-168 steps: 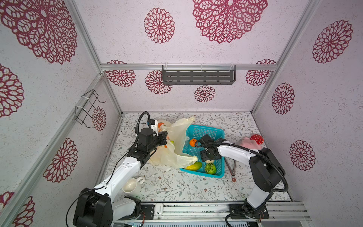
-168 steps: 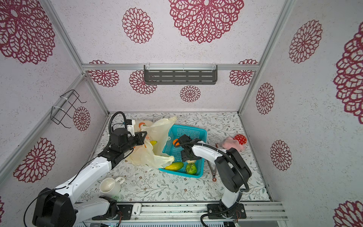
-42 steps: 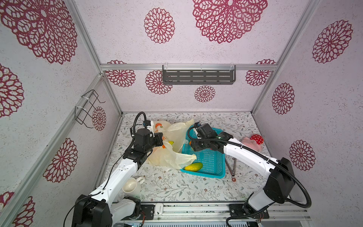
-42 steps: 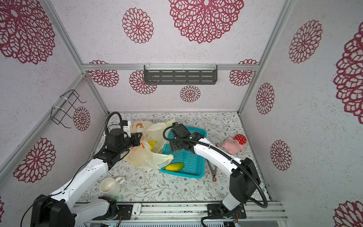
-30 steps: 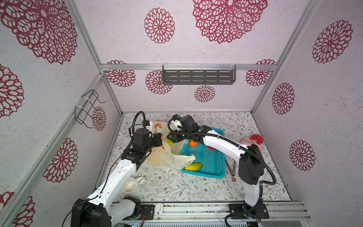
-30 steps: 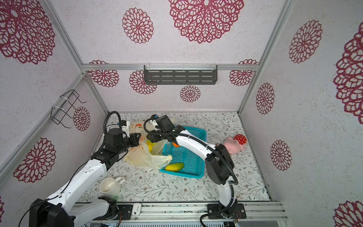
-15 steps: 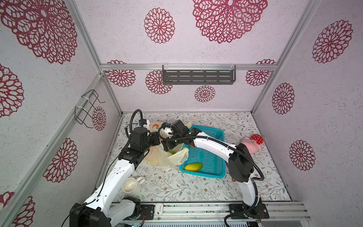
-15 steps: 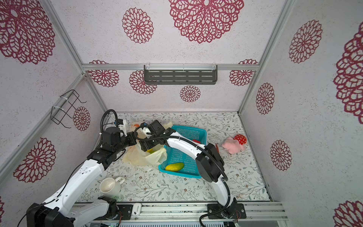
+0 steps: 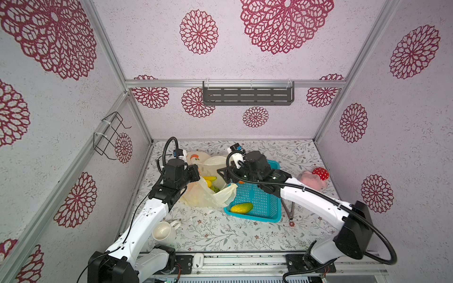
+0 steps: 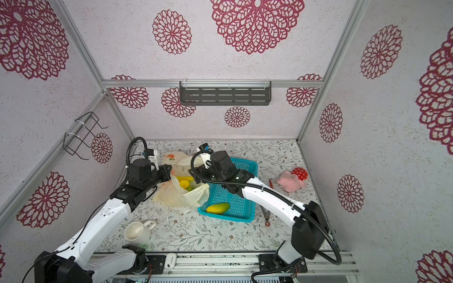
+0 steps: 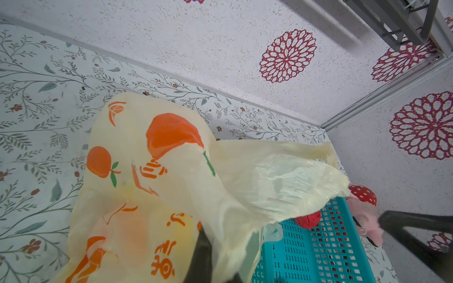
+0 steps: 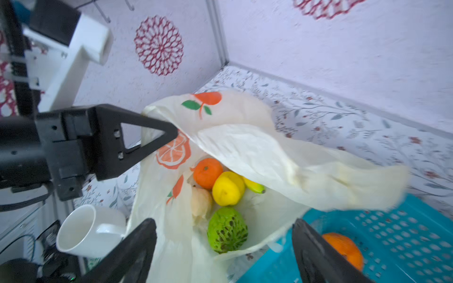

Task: Place the fruits into the plastic bag
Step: 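Carry the green custard apple into the bag and release it, then grasp the red apple in the basket with the right gripper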

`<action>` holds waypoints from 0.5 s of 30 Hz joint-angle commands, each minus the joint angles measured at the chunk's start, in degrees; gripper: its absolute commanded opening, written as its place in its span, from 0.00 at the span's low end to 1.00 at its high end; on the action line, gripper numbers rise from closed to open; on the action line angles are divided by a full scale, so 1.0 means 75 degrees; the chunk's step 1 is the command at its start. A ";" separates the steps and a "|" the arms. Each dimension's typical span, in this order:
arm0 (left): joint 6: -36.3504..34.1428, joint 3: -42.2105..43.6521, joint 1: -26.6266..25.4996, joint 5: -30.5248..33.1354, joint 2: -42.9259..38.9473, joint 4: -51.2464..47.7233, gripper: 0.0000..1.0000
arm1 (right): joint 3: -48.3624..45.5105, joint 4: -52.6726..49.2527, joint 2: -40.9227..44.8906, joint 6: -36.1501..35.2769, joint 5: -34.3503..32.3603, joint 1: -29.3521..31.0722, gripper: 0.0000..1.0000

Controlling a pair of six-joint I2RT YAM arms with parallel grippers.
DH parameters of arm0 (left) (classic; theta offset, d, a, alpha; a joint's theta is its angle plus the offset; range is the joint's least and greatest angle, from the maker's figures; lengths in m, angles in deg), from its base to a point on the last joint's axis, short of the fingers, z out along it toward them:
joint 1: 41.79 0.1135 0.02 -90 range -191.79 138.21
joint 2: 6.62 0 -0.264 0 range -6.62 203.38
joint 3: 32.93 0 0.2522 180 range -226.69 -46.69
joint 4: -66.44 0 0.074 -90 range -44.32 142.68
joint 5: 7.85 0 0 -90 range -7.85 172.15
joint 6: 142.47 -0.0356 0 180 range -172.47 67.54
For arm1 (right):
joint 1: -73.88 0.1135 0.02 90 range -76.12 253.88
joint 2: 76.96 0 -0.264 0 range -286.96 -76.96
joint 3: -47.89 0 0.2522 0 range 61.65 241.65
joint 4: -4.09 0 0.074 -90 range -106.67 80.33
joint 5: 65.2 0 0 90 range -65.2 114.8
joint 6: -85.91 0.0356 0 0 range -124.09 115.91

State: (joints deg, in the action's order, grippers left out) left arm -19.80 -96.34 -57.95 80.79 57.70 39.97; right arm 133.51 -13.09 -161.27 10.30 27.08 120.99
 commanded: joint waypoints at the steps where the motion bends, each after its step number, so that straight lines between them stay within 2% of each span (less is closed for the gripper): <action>1: 0.0074 0.0127 0.0046 0.0081 0.0084 0.0244 0.00 | -0.0707 0.0619 0.0682 0.0733 -0.1494 -0.0356 0.91; 4: 0.0104 0.0122 0.0059 0.0059 0.0154 0.0310 0.00 | -0.0970 0.0052 0.0820 0.1266 -0.2198 -0.0821 0.93; 8: 0.0165 0.0082 0.0078 -0.0014 0.0281 0.0371 0.00 | -0.0368 -0.1624 0.0107 0.1361 -0.2785 -0.1463 0.97; 12: 0.0184 0.0056 0.0073 -0.0064 0.0319 0.0405 0.00 | 0.0877 -0.3514 -0.1240 0.0912 -0.2790 -0.2160 0.98; 15: 0.0178 0.0080 0.0083 -0.0041 0.0308 0.0416 0.00 | 0.1473 -0.4057 -0.2058 0.0636 -0.2306 -0.2456 0.98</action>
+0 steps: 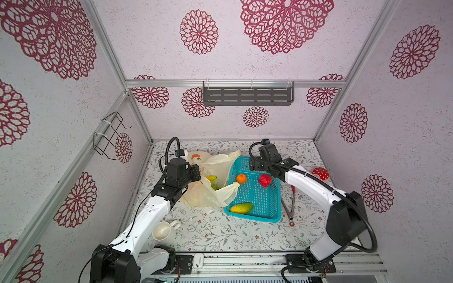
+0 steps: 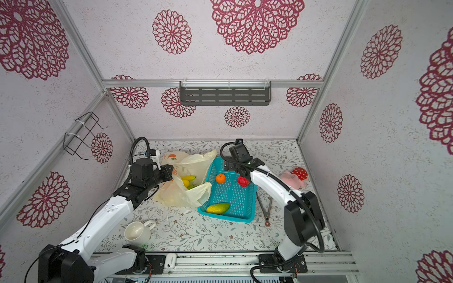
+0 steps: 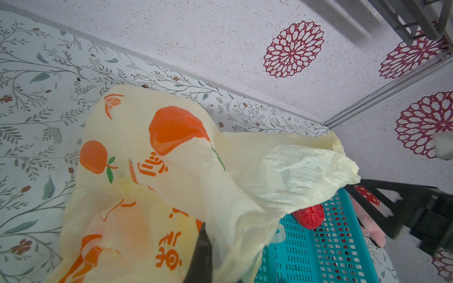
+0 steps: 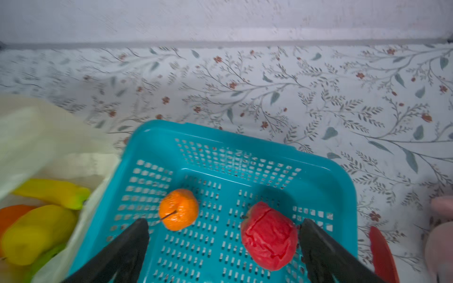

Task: Place the fruits into the plastic bag
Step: 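Grasp the red apple in the basket with the right gripper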

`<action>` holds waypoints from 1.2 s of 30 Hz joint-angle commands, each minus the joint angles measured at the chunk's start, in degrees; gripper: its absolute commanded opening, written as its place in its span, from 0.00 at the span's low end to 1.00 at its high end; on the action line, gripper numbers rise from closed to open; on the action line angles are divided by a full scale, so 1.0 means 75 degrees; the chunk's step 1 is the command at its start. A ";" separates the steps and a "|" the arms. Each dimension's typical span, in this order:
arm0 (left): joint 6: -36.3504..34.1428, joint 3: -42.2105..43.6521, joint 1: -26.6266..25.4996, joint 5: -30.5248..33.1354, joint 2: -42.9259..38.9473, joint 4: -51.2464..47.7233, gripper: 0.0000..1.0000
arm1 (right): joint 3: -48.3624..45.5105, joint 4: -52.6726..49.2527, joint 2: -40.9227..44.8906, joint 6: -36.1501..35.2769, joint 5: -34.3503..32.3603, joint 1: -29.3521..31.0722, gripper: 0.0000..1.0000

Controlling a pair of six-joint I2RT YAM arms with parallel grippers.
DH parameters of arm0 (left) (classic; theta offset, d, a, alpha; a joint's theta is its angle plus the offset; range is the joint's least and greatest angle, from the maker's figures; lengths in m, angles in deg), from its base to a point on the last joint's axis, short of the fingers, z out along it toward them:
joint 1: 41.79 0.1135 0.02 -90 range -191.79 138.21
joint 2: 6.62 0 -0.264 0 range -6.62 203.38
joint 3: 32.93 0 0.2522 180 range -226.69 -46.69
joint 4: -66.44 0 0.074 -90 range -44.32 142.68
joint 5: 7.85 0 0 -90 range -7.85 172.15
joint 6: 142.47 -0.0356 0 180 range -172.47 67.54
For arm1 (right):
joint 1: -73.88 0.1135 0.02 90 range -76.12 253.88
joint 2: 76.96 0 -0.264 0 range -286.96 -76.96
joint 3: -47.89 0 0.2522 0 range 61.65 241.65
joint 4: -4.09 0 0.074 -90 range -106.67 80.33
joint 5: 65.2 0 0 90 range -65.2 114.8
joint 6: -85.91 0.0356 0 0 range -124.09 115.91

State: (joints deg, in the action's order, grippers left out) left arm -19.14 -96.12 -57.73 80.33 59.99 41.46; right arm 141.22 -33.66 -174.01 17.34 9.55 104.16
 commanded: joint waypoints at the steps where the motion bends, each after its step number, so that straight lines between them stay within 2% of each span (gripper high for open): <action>1: 0.0093 0.0063 0.0057 0.0031 0.0002 0.0231 0.00 | 0.0594 -0.1390 -0.0599 -0.0419 0.0207 -0.0245 0.98; 4: 0.0116 0.0087 0.0062 0.0047 0.0002 0.0220 0.00 | 0.1111 -0.1721 -0.1333 -0.0649 0.0425 -0.0250 0.98; 6: 0.0110 0.0098 0.0064 0.0045 -0.0006 0.0222 0.00 | 0.1451 -0.2015 -0.1741 -0.0674 0.0225 -0.0245 0.97; 12: 0.0079 0.0151 0.0103 0.0056 -0.0045 0.0183 0.00 | 0.1719 -0.2342 -0.2368 -0.0784 0.0114 -0.0247 0.97; 21: 0.0081 0.0180 0.0172 0.0009 0.0013 0.0209 0.00 | 0.1039 -0.2485 -0.2173 -0.0691 0.0960 -0.0173 0.95; 28: 0.0127 0.0100 0.0169 -0.0108 0.0178 0.0289 0.00 | 0.0430 -0.2436 -0.1864 -0.0622 0.1143 -0.0059 0.92; 30: 0.0126 0.0066 0.0166 -0.0114 0.0211 0.0311 0.00 | 0.0302 -0.2317 -0.1775 -0.0618 0.1103 -0.0056 0.82; 33: 0.0127 -0.0011 0.0168 -0.0184 0.0304 0.0326 0.00 | 0.0247 -0.2132 -0.1588 -0.0578 0.1029 -0.0064 0.58; 36: 0.0115 -0.0088 0.0174 -0.0229 0.0369 0.0317 0.00 | 0.0279 -0.1967 -0.1377 -0.0592 0.0907 -0.0059 0.43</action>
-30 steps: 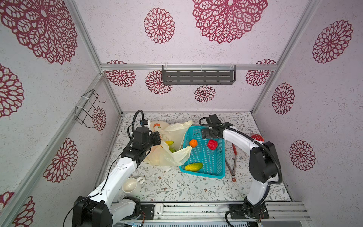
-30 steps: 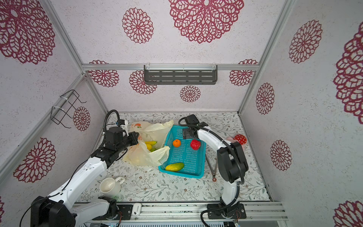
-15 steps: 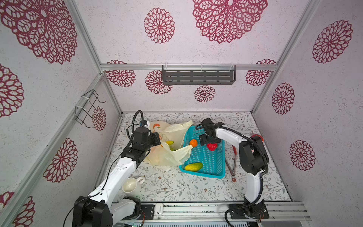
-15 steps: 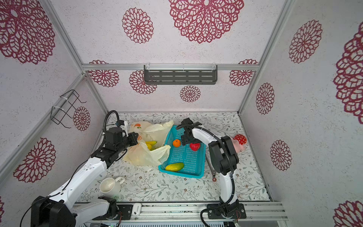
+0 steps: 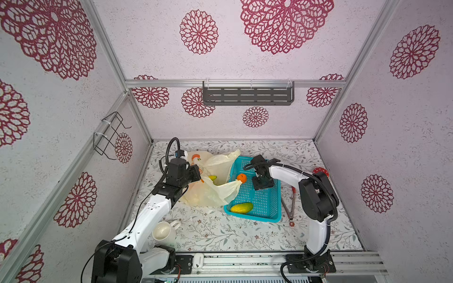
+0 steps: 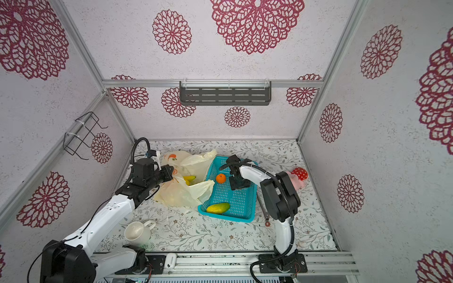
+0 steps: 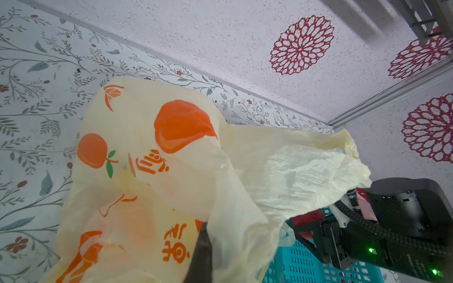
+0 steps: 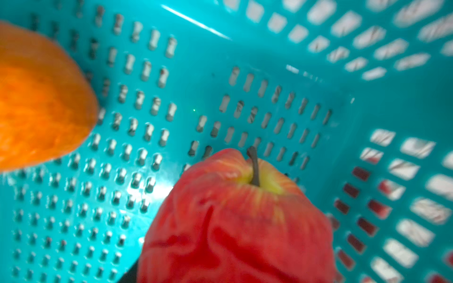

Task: Place the fruits into the plastic bag
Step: 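Grasp the red apple in the basket with the right gripper, then carry the red apple into the bag and open the right gripper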

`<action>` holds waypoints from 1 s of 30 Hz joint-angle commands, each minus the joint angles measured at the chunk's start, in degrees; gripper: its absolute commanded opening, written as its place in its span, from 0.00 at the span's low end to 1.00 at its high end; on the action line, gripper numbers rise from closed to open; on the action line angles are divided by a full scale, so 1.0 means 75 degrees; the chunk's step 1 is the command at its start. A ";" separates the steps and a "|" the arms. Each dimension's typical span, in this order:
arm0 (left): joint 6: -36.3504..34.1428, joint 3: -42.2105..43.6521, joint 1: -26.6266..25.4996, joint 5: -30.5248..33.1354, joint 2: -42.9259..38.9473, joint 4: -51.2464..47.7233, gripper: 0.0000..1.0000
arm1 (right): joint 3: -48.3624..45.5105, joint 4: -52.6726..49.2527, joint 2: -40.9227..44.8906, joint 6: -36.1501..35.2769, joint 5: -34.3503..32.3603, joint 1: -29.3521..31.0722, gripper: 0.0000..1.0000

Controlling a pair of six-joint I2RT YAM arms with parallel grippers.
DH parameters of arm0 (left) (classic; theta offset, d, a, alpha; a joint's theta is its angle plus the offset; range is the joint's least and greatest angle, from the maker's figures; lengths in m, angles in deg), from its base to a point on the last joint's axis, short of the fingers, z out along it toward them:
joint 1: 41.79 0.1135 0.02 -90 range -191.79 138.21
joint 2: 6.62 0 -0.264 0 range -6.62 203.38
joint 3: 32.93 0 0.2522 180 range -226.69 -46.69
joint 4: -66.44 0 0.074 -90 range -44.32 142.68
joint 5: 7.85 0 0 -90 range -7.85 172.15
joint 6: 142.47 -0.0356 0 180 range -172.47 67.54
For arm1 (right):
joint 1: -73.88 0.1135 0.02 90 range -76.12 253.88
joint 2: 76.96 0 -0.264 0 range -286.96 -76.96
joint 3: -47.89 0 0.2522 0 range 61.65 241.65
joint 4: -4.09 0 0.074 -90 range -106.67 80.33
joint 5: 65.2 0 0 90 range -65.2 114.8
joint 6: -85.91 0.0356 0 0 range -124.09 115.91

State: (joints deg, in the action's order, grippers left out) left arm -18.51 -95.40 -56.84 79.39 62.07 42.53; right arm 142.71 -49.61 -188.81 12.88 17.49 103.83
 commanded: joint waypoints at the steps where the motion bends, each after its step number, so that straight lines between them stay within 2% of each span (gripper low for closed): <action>1: 0.0026 -0.0185 0.0060 -0.0109 0.0099 0.0182 0.00 | 0.0091 0.0201 0.0666 -0.0009 -0.0184 -0.0013 0.39; 3: 0.0022 -0.0194 0.0048 -0.0112 0.0091 0.0194 0.00 | 0.0132 0.0283 0.0782 -0.0070 -0.0197 0.0001 0.35; 7: 0.0008 -0.0176 0.0063 -0.0133 0.0066 0.0185 0.00 | 0.0063 0.0631 0.1273 -0.0078 0.0195 0.0061 0.35; 12: 0.0017 -0.0074 0.0058 -0.0250 -0.0028 0.0300 0.00 | -0.0044 0.1346 0.2224 -0.0698 0.1752 0.0514 0.38; 16: -0.0052 -0.0068 0.0055 -0.0277 -0.0060 0.0311 0.00 | 0.0137 0.1411 0.2336 -0.1036 0.3053 0.0948 0.39; 20: -0.0061 -0.0044 0.0049 -0.0308 -0.0082 0.0375 0.00 | 0.0482 0.1751 0.1899 -0.1039 0.3772 0.1561 0.39; 25: -0.0065 -0.0136 0.0048 -0.0319 -0.0133 0.0278 0.00 | 0.1472 0.2401 0.0797 -0.0680 0.4213 0.2033 0.41; 27: -0.0149 -0.0225 0.0067 -0.0155 -0.0168 0.0036 0.00 | 0.2110 0.2477 0.0214 -0.0541 0.4189 0.2110 0.42; 30: -0.0238 -0.0302 0.0065 -0.0033 -0.0248 -0.0224 0.00 | 0.3073 0.2347 -0.0621 -0.0298 0.3683 0.2178 0.42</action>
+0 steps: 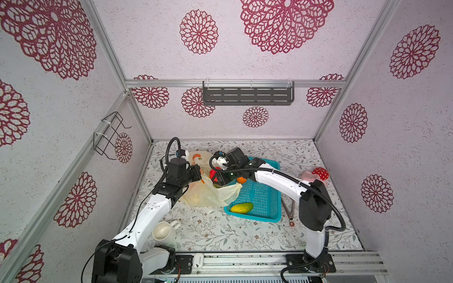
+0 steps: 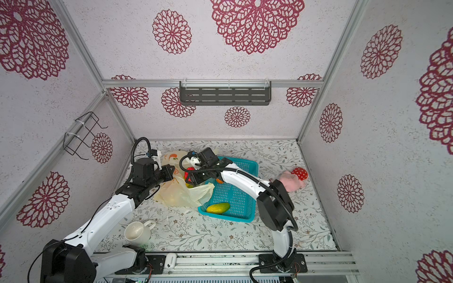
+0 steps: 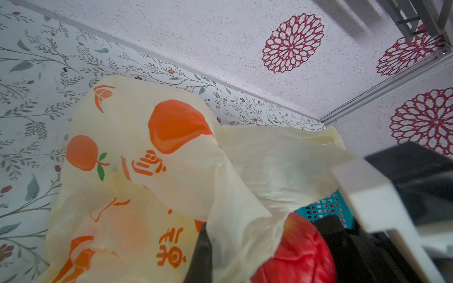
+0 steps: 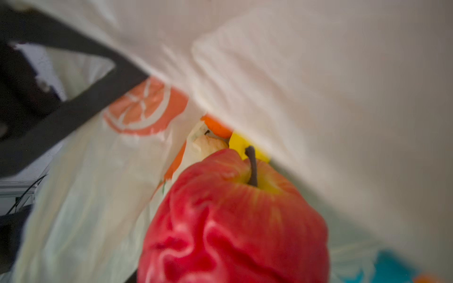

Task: Place the fruits into the plastic bag
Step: 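Carry the red apple into the bag and open the right gripper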

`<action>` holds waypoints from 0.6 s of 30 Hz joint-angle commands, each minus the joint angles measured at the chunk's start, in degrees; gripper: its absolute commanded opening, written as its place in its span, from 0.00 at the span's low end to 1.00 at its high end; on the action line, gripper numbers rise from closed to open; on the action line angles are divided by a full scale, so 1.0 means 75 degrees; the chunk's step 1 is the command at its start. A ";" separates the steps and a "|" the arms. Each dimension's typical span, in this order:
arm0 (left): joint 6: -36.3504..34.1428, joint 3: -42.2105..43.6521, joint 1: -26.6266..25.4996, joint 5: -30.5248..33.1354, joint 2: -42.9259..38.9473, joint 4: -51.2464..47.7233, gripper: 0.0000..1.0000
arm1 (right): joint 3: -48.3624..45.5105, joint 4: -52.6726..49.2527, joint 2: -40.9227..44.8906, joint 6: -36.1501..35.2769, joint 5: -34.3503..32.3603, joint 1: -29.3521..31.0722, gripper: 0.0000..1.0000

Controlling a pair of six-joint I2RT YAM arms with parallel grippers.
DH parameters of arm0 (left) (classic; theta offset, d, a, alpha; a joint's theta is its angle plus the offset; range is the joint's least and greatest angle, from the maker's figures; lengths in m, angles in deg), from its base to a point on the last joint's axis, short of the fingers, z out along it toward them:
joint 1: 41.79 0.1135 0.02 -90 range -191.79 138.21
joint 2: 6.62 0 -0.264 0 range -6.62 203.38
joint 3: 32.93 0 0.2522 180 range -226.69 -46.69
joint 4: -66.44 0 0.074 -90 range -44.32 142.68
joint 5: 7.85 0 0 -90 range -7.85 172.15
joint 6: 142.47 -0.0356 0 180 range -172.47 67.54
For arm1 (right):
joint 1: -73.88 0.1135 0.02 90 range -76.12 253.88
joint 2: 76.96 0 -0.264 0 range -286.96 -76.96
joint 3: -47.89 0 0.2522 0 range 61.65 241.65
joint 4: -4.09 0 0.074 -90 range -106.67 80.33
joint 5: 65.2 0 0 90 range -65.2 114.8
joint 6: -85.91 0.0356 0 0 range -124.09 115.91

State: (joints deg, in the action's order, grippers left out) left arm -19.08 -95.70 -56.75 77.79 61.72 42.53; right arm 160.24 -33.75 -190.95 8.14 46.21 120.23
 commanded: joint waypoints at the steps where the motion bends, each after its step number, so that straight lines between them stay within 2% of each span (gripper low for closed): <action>1: -0.0162 -0.0251 0.0060 0.0171 -0.0233 -0.0238 0.00 | 0.1046 0.0182 -0.0586 0.0434 -0.0326 -0.0004 0.43; 6: -0.0106 -0.0250 0.0061 0.0126 -0.0254 -0.0292 0.00 | 0.2235 -0.0389 -0.1802 0.0913 -0.0959 -0.0020 0.46; 13: -0.0021 -0.0183 0.0060 0.0100 -0.0240 -0.0257 0.00 | 0.2488 -0.0819 -0.2275 0.1192 -0.1575 -0.0026 0.47; 15: -0.0022 -0.0156 0.0060 0.0096 -0.0252 -0.0253 0.00 | 0.2443 -0.0831 -0.2173 0.1114 -0.1613 -0.0016 0.54; 17: -0.0010 -0.0133 0.0056 0.0138 -0.0251 -0.0232 0.00 | 0.2378 -0.0816 -0.1996 0.0983 -0.1689 -0.0030 0.71; 18: 0.0007 -0.0133 0.0060 0.0154 -0.0242 -0.0238 0.00 | 0.2314 -0.0779 -0.1883 0.0912 -0.1742 -0.0028 0.75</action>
State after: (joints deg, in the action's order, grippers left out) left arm -19.41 -96.05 -56.73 78.23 60.58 40.85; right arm 176.87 -38.95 -209.14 15.24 35.67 120.27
